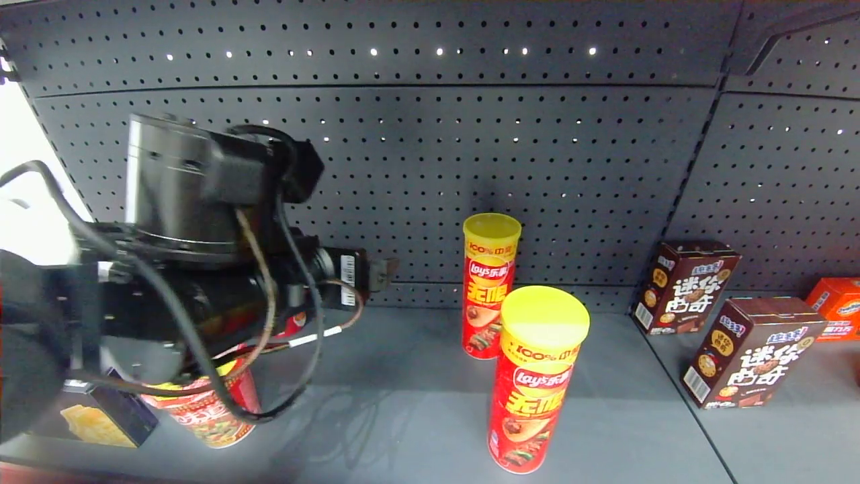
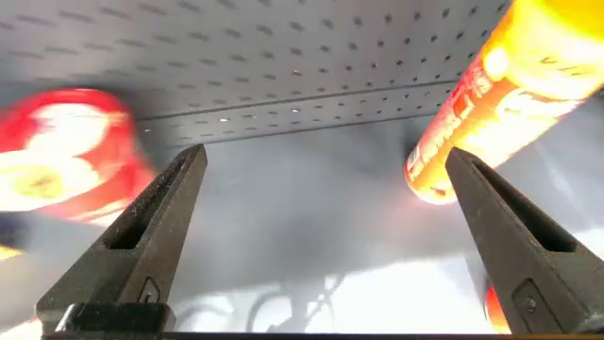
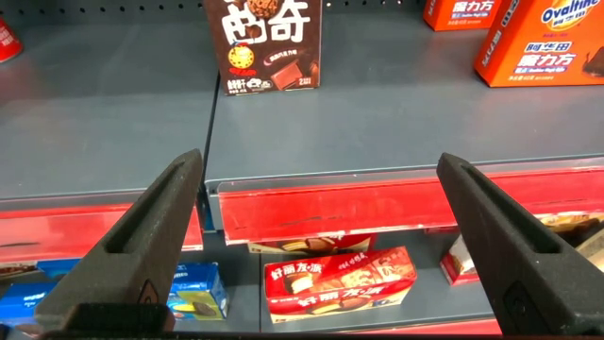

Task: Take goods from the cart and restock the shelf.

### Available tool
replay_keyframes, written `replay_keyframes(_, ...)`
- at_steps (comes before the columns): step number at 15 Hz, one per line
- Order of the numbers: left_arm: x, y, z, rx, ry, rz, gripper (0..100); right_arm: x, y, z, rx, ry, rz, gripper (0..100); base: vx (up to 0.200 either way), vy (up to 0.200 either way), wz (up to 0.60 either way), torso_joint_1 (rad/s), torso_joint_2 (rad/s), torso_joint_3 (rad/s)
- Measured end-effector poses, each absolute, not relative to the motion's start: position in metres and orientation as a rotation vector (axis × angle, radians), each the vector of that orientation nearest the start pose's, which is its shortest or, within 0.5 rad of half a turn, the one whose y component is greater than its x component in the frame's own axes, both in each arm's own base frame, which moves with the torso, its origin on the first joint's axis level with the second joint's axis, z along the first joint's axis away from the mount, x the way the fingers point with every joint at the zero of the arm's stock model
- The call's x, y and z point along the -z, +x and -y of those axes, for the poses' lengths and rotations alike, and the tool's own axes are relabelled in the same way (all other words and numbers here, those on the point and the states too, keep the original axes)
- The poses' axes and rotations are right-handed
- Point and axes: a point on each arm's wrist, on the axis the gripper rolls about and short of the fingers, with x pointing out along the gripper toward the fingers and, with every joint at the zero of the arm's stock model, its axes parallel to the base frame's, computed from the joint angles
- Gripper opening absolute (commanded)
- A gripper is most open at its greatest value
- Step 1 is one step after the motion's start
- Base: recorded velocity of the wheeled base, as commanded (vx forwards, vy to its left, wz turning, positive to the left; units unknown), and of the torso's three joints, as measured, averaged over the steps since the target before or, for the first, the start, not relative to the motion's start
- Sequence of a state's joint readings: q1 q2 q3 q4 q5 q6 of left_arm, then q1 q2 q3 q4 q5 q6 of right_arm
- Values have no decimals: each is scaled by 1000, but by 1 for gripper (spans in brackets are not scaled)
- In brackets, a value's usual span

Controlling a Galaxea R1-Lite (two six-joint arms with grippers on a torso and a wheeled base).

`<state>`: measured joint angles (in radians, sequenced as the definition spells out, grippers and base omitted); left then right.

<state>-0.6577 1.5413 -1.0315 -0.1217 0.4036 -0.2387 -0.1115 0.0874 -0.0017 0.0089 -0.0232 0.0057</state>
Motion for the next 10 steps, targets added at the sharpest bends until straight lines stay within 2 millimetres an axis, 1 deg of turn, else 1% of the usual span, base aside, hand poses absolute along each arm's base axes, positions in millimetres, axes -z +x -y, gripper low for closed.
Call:
replay_keyframes(2,-277,183,125,227,-71,-279,100,-77,-16,-1,136,10,-95,100,0,0,0,0,0,0)
replay_keyframes(3,-289,165,109,230,-81,-236,100,-77,-16,-1,136,10,-95,100,0,0,0,0,0,0)
replay_keyframes(4,-295,147,89,217,-77,-194,100,-77,-16,-1,136,10,-95,100,0,0,0,0,0,0)
replay_keyframes(5,-295,125,67,187,-69,-153,100,-77,-16,-1,136,10,-95,100,0,0,0,0,0,0)
replay_keyframes(6,-291,107,50,156,-62,-125,100,-77,-16,-1,136,10,-94,100,0,0,0,0,0,0)
replay_keyframes(7,-282,85,34,118,-57,-97,100,-77,-16,-1,136,10,-95,100,0,0,0,0,0,0)
replay_keyframes(8,-268,66,21,85,-55,-79,100,-77,-16,-1,136,10,-95,100,0,0,0,0,0,0)
replay_keyframes(10,-241,32,4,38,-62,-39,100,-77,-16,-1,135,10,-95,100,0,0,0,0,0,0)
